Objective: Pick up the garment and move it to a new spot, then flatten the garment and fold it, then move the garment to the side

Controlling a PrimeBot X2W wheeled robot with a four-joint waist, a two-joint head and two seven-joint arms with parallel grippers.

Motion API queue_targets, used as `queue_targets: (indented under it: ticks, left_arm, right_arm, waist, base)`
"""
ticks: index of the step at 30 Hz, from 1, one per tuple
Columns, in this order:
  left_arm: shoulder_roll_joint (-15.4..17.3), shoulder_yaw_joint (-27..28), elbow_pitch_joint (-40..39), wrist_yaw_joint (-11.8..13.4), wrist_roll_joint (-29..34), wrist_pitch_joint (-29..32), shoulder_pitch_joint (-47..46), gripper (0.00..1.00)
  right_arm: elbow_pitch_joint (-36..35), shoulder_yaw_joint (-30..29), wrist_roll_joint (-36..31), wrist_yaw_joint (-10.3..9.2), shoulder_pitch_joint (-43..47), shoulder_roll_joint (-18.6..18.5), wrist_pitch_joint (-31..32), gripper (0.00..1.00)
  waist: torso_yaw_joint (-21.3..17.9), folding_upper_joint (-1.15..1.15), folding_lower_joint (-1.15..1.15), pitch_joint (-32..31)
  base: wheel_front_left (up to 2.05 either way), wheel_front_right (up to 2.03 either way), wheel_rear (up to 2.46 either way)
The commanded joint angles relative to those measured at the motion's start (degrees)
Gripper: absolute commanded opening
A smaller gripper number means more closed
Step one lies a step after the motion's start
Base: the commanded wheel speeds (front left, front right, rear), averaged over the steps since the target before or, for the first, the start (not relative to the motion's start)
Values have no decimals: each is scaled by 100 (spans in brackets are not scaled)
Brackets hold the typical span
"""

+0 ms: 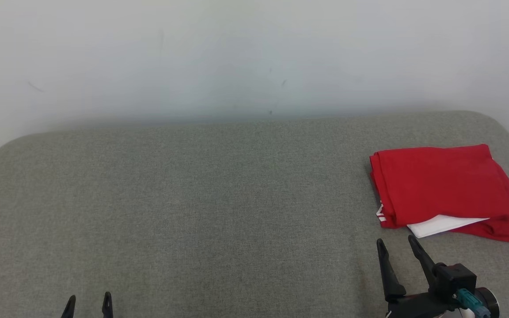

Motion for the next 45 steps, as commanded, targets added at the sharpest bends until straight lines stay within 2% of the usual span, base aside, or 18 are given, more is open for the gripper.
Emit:
queue_targets:
  ticks: [1,6,45]
  left_arm:
    - [10,24,-16,-19,-31,-21,40,100]
    - [-15,114,-12,-91,-190,-21,36,100]
    - [-42,98,4,-116,-196,-9,27,100]
  right_arm:
    - [-22,-3,-31,-5,60,-7,-5,100]
    - [-31,-3,-12,-5,68,-17,-5,100]
    - [-4,-7,-39,-1,35,-21,-2,100]
  waist:
    - [-5,0,0,7]
    - [-13,0,0,24]
    - [126,0,0,29]
  base:
    - [0,0,0]
    - [0,0,0]
    - [0,0,0]
